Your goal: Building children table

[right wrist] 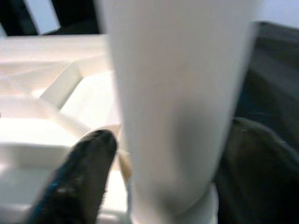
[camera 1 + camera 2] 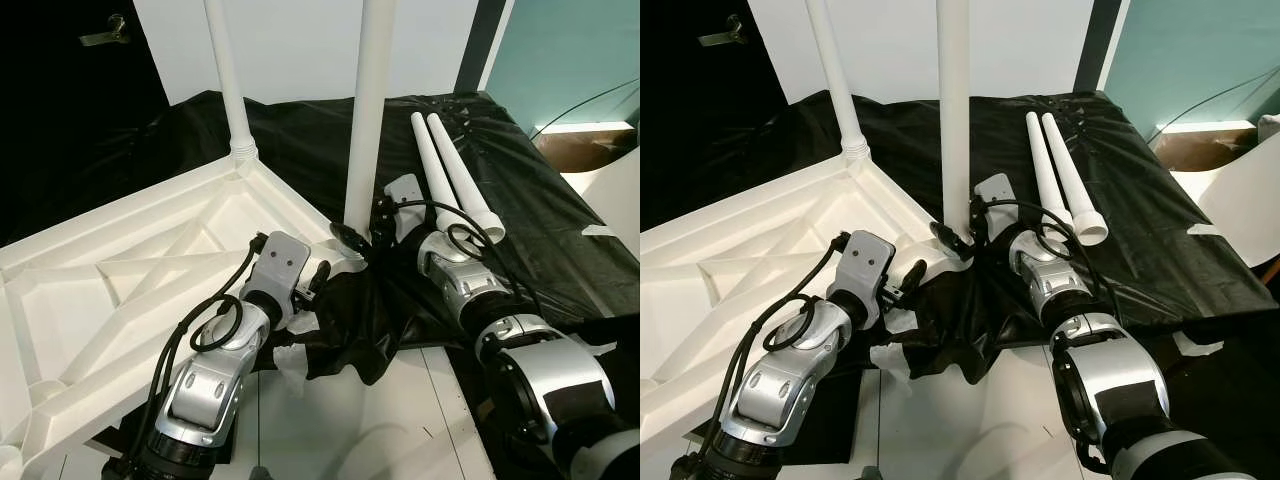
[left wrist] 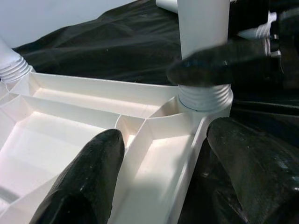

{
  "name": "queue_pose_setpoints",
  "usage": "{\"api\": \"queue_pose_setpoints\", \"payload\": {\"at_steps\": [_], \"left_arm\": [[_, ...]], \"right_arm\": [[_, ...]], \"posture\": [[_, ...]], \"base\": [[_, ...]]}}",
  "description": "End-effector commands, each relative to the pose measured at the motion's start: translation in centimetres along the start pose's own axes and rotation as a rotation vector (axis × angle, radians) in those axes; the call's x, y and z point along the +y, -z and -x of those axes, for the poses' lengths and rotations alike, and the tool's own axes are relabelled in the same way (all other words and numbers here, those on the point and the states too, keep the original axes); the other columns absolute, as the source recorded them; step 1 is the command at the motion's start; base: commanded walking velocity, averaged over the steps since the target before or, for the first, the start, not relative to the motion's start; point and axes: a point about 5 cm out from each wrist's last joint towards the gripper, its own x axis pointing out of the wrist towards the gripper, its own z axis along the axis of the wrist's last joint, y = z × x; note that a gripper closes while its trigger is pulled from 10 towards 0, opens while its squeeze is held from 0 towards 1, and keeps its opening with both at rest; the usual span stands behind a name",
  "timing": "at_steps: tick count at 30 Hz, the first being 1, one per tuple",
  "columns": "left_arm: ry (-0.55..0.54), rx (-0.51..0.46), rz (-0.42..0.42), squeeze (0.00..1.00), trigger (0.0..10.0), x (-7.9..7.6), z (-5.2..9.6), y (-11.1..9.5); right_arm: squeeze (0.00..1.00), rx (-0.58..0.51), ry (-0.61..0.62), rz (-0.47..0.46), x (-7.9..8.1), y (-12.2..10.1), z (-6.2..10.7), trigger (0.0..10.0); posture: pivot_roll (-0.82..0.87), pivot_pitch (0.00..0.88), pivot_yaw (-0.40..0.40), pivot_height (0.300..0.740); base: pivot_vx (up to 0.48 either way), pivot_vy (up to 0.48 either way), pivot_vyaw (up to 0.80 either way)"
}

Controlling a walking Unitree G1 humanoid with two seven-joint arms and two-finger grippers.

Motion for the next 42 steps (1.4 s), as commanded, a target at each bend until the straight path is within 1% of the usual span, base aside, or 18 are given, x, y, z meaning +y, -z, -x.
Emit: {"api": "queue_pose_setpoints", "payload": {"at_steps": [1, 2, 11, 13, 16, 18, 20, 22, 23, 26, 27, 30, 31, 34, 38, 39, 41, 42], "left_arm": [[0.004, 0.005, -0.018, 0.0, 10.0, 0.1, -0.1, 0.1], [0.004, 0.004, -0.019, 0.0, 10.0, 0.1, -0.1, 0.1], [-0.001, 0.005, -0.02, 0.0, 10.0, 0.1, -0.1, 0.1], [0.001, 0.006, -0.018, 0.0, 10.0, -0.1, 0.0, 0.2], [0.003, 0.007, -0.018, 0.0, 10.0, -0.1, 0.0, 0.2], [0.007, 0.01, -0.018, 0.0, 10.0, -0.3, 0.1, 0.3], [0.007, 0.01, -0.018, 0.0, 10.0, -0.3, 0.1, 0.3], [0.01, 0.014, -0.017, 0.0, 10.0, -0.3, 0.2, 0.3], [0.011, 0.015, -0.016, 0.0, 10.0, -0.4, 0.2, 0.4], [0.016, 0.019, -0.017, 0.0, 10.0, -0.5, 0.3, 0.5], [0.016, 0.019, -0.017, 0.0, 10.0, -0.5, 0.3, 0.5], [0.019, 0.023, -0.018, 0.0, 10.0, -0.5, 0.4, 0.6], [0.019, 0.023, -0.018, 0.0, 10.0, -0.5, 0.4, 0.6], [0.022, 0.027, -0.019, 0.0, 10.0, -0.5, 0.6, 0.6], [0.023, 0.03, -0.022, 0.0, 10.0, -0.6, 0.6, 0.7], [0.024, 0.031, -0.031, 0.0, 10.0, -0.5, 0.5, 0.7], [0.025, 0.031, -0.037, 0.0, 10.0, -0.5, 0.5, 0.7], [0.02, 0.033, -0.042, 0.0, 10.0, -0.3, 0.5, 0.7]], "right_arm": [[0.0, 0.011, -0.037, 0.034, 0.1, -0.4, -0.3, 2.1], [0.0, 0.016, -0.043, 0.037, 0.1, -0.4, -0.4, 0.0], [0.0, 0.053, -0.006, 0.005, -0.4, 0.1, -0.1, 0.0], [0.0, 0.09, 0.055, -0.001, -0.7, 0.7, 0.1, 0.0], [0.0, 0.099, 0.097, -0.013, -0.8, 1.0, 0.1, 0.0], [0.0, 0.102, 0.178, -0.052, -0.7, 1.5, 0.1, 0.0], [0.0, 0.102, 0.178, -0.052, -0.7, 1.5, 0.1, 0.0], [0.0, 0.11, 0.295, -0.102, -0.6, 2.1, 0.0, 0.0], [0.0, 0.111, 0.339, -0.106, -0.5, 2.3, 0.0, 0.0], [0.0, 0.108, 0.433, -0.127, -0.2, 2.6, -0.1, 0.0], [0.0, 0.108, 0.433, -0.127, -0.2, 2.6, -0.1, 0.0], [0.0, 0.119, 0.561, -0.173, -0.2, 3.0, -0.1, 0.0], [0.0, 0.119, 0.561, -0.173, -0.2, 3.0, -0.1, 0.0], [0.0, 0.117, 0.657, -0.211, 0.3, 3.0, -0.4, 0.0], [0.0, 0.102, 0.673, -0.232, 0.9, 2.8, -0.8, 0.0], [0.0, 0.077, 0.622, -0.232, 1.7, 2.4, -1.4, 6.0], [0.0, 0.069, 0.603, -0.23, 1.9, 2.3, -1.6, 6.0], [0.0, 0.062, 0.597, -0.23, 1.9, 2.2, -1.6, 10.0]], "posture": [[0.07, 0.0, 0.0, 0.74], [0.07, 0.0, -0.001, 0.74], [0.07, 0.0, -0.005, 0.74], [0.07, 0.0, -0.004, 0.74], [0.07, 0.0, -0.006, 0.74], [0.07, 0.0, -0.005, 0.74], [0.07, 0.0, -0.005, 0.74], [0.07, 0.0, -0.004, 0.74], [0.07, 0.0, -0.004, 0.74], [0.07, 0.0, -0.005, 0.74], [0.07, 0.0, -0.005, 0.74], [0.08, 0.0, -0.005, 0.74], [0.08, 0.0, -0.005, 0.74], [0.08, 0.0, -0.003, 0.74], [0.08, 0.0, 0.0, 0.74], [0.08, 0.0, 0.0, 0.74], [0.08, 0.0, 0.0, 0.74], [0.08, 0.0, -0.003, 0.74]], "base": [[0.0, 0.0, 0.0], [0.0, 0.0, 0.0], [0.0, 0.0, 0.0], [0.0, 0.0, 0.0], [0.0, 0.0, 0.0], [0.0, 0.0, 0.0], [0.0, 0.0, 0.0], [0.0, 0.0, 0.0], [0.0, 0.0, 0.0], [0.0, 0.0, 0.0], [0.0, 0.0, 0.0], [0.0, 0.0, 0.0], [0.0, 0.0, 0.0], [0.0, 0.0, 0.0], [0.0, 0.0, 0.0], [0.0, 0.0, 0.0], [0.0, 0.0, 0.0], [0.0, 0.0, 0.0]]}}
